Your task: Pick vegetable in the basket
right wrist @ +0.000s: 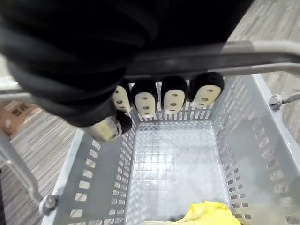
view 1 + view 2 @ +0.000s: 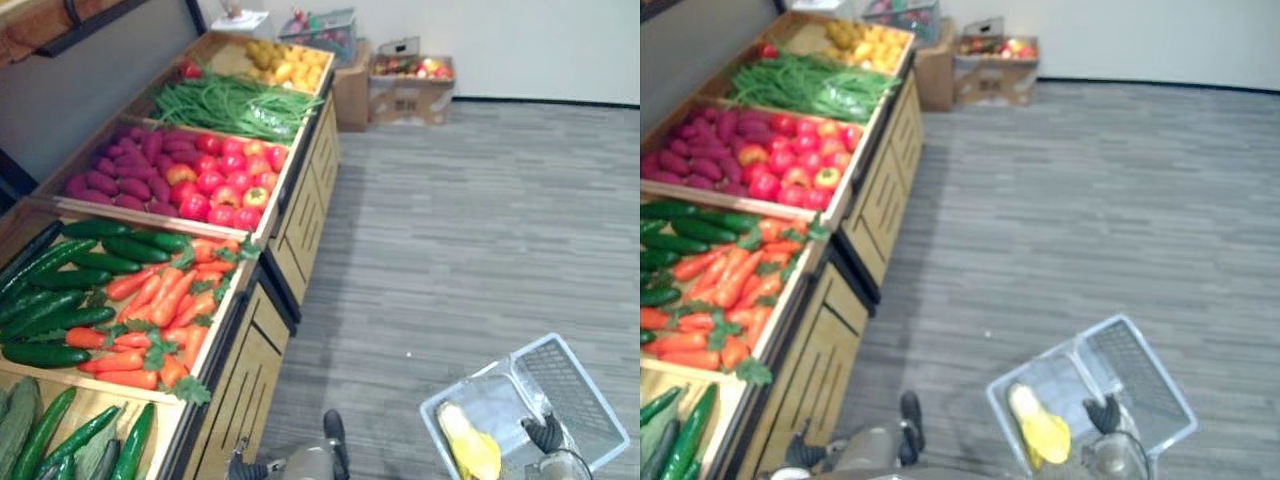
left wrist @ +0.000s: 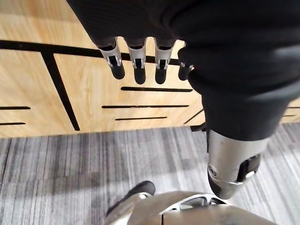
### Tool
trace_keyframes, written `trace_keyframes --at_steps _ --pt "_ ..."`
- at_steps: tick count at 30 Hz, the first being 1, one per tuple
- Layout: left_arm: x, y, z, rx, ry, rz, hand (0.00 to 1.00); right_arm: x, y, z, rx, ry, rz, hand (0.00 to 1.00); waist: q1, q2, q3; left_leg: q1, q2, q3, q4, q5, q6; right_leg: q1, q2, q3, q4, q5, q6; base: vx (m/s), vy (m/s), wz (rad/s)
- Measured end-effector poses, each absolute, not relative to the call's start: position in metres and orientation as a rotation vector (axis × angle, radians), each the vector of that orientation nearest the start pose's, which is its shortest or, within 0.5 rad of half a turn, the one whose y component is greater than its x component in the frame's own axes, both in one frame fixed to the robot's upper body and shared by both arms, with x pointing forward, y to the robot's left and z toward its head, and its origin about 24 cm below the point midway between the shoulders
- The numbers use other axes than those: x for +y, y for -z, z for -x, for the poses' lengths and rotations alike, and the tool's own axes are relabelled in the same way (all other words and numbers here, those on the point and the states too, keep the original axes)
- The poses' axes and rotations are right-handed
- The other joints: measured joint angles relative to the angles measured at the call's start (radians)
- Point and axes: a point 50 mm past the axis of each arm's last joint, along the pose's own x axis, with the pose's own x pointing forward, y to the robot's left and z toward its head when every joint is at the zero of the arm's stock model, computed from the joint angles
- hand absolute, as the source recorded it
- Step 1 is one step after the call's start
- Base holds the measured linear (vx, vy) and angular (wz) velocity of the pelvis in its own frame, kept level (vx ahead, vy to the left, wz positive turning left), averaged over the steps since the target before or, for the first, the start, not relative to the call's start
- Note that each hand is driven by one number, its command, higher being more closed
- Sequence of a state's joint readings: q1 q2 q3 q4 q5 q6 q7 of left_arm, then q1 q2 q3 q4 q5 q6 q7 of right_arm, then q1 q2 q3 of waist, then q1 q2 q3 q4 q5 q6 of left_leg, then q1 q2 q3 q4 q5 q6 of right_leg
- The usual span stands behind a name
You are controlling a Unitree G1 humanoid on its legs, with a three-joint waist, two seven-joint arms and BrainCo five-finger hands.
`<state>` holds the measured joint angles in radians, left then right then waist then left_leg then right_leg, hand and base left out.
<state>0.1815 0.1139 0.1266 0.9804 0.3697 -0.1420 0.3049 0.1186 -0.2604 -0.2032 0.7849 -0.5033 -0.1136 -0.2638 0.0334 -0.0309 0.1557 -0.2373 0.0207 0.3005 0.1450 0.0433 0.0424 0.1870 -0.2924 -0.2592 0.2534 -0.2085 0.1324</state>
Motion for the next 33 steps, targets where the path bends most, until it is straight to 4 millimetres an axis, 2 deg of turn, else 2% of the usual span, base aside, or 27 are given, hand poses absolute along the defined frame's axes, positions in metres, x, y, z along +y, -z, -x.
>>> trace_keyframes --at_steps 1,2,3,4,5,6,7,8,9,10,11,12,14,16,17,18,19,20,21,23,24,25,26,27,28,30,33 --pt "0.226 0.151 -0.074 0.992 -0.250 -0.513 0.00 -0.281 0.102 -0.143 0.733 0.280 0.752 1.00 0.002 -0.017 0.005 0.042 -0.022 0.001 0.006 -0.037 0.012 -0.073 -0.038 0.060 0.208 0.050 0.052 0.40 0.206 0.09" --pt "0.226 0.151 -0.072 1.000 -0.248 -0.514 0.00 -0.281 0.101 -0.147 0.724 0.280 0.756 1.00 0.005 -0.019 0.006 0.066 -0.028 0.000 0.007 -0.056 0.014 -0.118 -0.052 0.095 0.318 0.103 0.069 0.38 0.197 0.08" --pt "0.227 0.152 -0.069 1.009 -0.248 -0.517 0.00 -0.280 0.100 -0.150 0.715 0.276 0.761 1.00 0.008 -0.020 0.007 0.105 -0.032 -0.004 0.003 -0.084 0.013 -0.183 -0.060 0.150 0.460 0.221 0.081 0.39 0.174 0.21" --pt "0.227 0.152 -0.066 1.024 -0.244 -0.521 0.00 -0.276 0.102 -0.150 0.713 0.273 0.748 1.00 0.005 -0.019 0.004 0.169 -0.042 -0.040 0.000 -0.126 0.032 -0.272 -0.052 0.206 0.683 0.320 0.097 0.38 0.152 0.36" --pt "0.229 0.152 -0.066 1.027 -0.248 -0.523 0.00 -0.274 0.103 -0.149 0.711 0.271 0.738 1.00 0.000 -0.027 0.005 0.192 -0.045 -0.057 0.000 -0.136 0.035 -0.306 -0.043 0.210 0.760 0.290 0.077 0.48 0.101 0.73" --pt "0.230 0.152 -0.066 1.027 -0.254 -0.519 0.00 -0.271 0.106 -0.146 0.718 0.267 0.719 1.00 -0.004 -0.025 0.009 0.233 -0.046 -0.101 -0.003 -0.154 0.041 -0.360 -0.011 0.204 0.846 0.197 0.052 0.41 0.041 0.77" --pt "0.231 0.152 -0.067 1.026 -0.258 -0.517 0.00 -0.269 0.107 -0.145 0.720 0.268 0.713 1.00 -0.009 -0.026 0.009 0.252 -0.045 -0.128 -0.004 -0.161 0.041 -0.375 0.006 0.191 0.849 0.151 0.043 0.40 0.008 1.19" --pt "0.232 0.151 -0.069 1.020 -0.285 -0.488 0.00 -0.270 0.111 -0.136 0.748 0.275 0.704 1.00 -0.019 -0.028 0.009 0.282 -0.045 -0.181 -0.004 -0.165 0.034 -0.394 0.021 0.150 0.790 0.079 0.024 0.37 -0.075 1.50" --pt "0.231 0.150 -0.073 1.004 -0.312 -0.454 0.00 -0.274 0.114 -0.127 0.784 0.298 0.691 1.00 -0.030 -0.028 0.008 0.303 -0.047 -0.243 -0.004 -0.172 0.030 -0.398 0.030 0.127 0.661 0.038 0.012 0.29 -0.068 1.60" --pt "0.230 0.149 -0.076 0.994 -0.324 -0.438 0.00 -0.276 0.116 -0.122 0.805 0.310 0.684 1.00 -0.029 -0.027 0.008 0.313 -0.048 -0.277 -0.006 -0.174 0.028 -0.401 0.037 0.134 0.575 0.034 0.006 0.44 -0.157 1.63" --pt "0.228 0.147 -0.082 0.973 -0.358 -0.397 0.00 -0.279 0.120 -0.112 0.848 0.345 0.656 1.00 -0.024 -0.025 0.008 0.319 -0.047 -0.336 -0.006 -0.183 0.014 -0.410 0.062 0.193 0.380 0.033 0.004 0.36 -0.207 1.52" --pt "0.227 0.146 -0.085 0.960 -0.390 -0.357 0.00 -0.280 0.124 -0.102 0.892 0.384 0.619 1.00 -0.017 -0.023 0.007 0.315 -0.042 -0.397 0.001 -0.195 -0.005 -0.407 0.089 0.296 0.197 0.043 0.008 0.42 -0.268 1.47" --pt "0.226 0.144 -0.092 0.938 -0.411 -0.334 0.00 -0.280 0.129 -0.089 0.948 0.453 0.549 1.00 -0.001 -0.026 0.003 0.298 -0.034 -0.496 0.032 -0.228 -0.042 -0.401 0.115 0.425 0.025 0.055 0.014 0.30 -0.353 1.60" --pt "0.227 0.142 -0.093 0.918 -0.437 -0.315 0.00 -0.278 0.134 -0.071 1.001 0.496 0.501 1.00 0.000 -0.037 -0.008 0.267 -0.038 -0.588 0.093 -0.283 -0.082 -0.379 0.090 0.415 -0.020 0.070 0.040 0.26 -0.457 1.73" --pt "0.232 0.141 -0.090 0.915 -0.458 -0.315 0.00 -0.274 0.139 -0.054 1.047 0.523 0.466 1.00 0.006 -0.066 -0.028 0.255 -0.035 -0.621 0.124 -0.320 -0.108 -0.360 0.054 0.328 -0.019 0.174 0.069 0.28 -0.624 1.74" --pt "0.225 0.143 -0.087 0.929 -0.479 -0.268 0.00 -0.279 0.138 -0.046 1.069 0.573 0.445 1.00 0.011 -0.017 -0.038 0.239 0.038 -0.591 0.128 -0.329 -0.111 -0.338 0.081 0.229 0.016 0.146 0.034 0.26 -0.618 1.86" --pt "0.218 0.145 -0.083 0.937 -0.492 -0.233 0.00 -0.284 0.137 -0.042 1.077 0.603 0.439 1.00 0.009 0.012 -0.054 0.221 0.085 -0.546 0.116 -0.301 -0.108 -0.329 0.090 0.170 0.020 0.121 0.015 0.18 -0.468 1.47" --pt "0.215 0.146 -0.084 0.936 -0.500 -0.213 0.00 -0.288 0.136 -0.042 1.082 0.617 0.438 1.00 0.008 0.024 -0.057 0.213 0.103 -0.513 0.104 -0.271 -0.109 -0.319 0.090 0.137 0.021 0.111 0.007 0.11 -0.299 1.51" --pt "0.212 0.146 -0.084 0.937 -0.525 -0.179 0.00 -0.292 0.135 -0.040 1.088 0.640 0.434 1.00 0.000 0.038 -0.058 0.199 0.134 -0.436 0.088 -0.207 -0.115 -0.294 0.079 0.062 0.016 0.102 0.001 0.10 -0.384 1.73" --pt "0.213 0.147 -0.082 0.945 -0.589 -0.128 0.00 -0.292 0.136 -0.040 1.091 0.653 0.421 1.00 -0.007 0.043 -0.058 0.172 0.198 -0.191 0.106 -0.157 -0.077 -0.244 0.071 -0.050 -0.006 0.094 -0.015 0.05 -0.308 1.67" --pt "0.215 0.149 -0.076 0.967 -0.631 -0.092 0.00 -0.294 0.136 -0.038 1.094 0.679 0.400 1.00 -0.006 0.039 -0.059 0.176 0.244 0.002 0.121 -0.143 -0.059 -0.220 0.067 -0.110 -0.017 0.088 -0.024 0.00 -0.132 1.14" --pt "0.216 0.150 -0.073 0.980 -0.648 -0.081 0.00 -0.296 0.135 -0.037 1.092 0.694 0.391 1.00 -0.005 0.038 -0.059 0.186 0.257 0.084 0.120 -0.142 -0.059 -0.209 0.066 -0.137 -0.025 0.087 -0.025 0.02 -0.171 1.25" --pt "0.217 0.153 -0.066 1.020 -0.678 -0.061 0.00 -0.300 0.133 -0.042 1.074 0.735 0.362 1.00 -0.009 0.038 -0.059 0.200 0.260 0.177 0.089 -0.134 -0.074 -0.191 0.065 -0.179 -0.042 0.088 -0.024 0.02 -0.034 0.93" --pt "0.219 0.156 -0.056 1.065 -0.708 -0.050 0.00 -0.305 0.132 -0.047 1.057 0.768 0.333 1.00 -0.008 0.035 -0.058 0.209 0.243 0.185 0.038 -0.096 -0.118 -0.181 0.067 -0.197 -0.063 0.089 -0.022 0.03 -0.029 0.74" --pt "0.219 0.158 -0.051 1.089 -0.722 -0.044 0.00 -0.306 0.131 -0.050 1.055 0.777 0.324 1.00 -0.006 0.035 -0.058 0.216 0.232 0.180 0.010 -0.080 -0.137 -0.176 0.068 -0.201 -0.076 0.093 -0.017 0.02 0.035 0.42" --pt "0.222 0.162 -0.027 1.173 -0.793 -0.034 0.00 -0.305 0.133 -0.054 1.047 0.773 0.310 1.00 -0.006 0.026 -0.061 0.243 0.190 0.156 -0.080 -0.045 -0.135 -0.141 0.073 -0.213 -0.144 0.122 0.001 0.04 0.029 0.31" --pt "0.225 0.162 -0.016 1.207 -0.826 -0.035 0.00 -0.303 0.135 -0.051 1.066 0.771 0.297 1.00 -0.007 0.024 -0.062 0.250 0.150 0.128 -0.145 -0.014 -0.128 -0.126 0.062 -0.224 -0.172 0.134 0.009 0.05 0.046 0.36"
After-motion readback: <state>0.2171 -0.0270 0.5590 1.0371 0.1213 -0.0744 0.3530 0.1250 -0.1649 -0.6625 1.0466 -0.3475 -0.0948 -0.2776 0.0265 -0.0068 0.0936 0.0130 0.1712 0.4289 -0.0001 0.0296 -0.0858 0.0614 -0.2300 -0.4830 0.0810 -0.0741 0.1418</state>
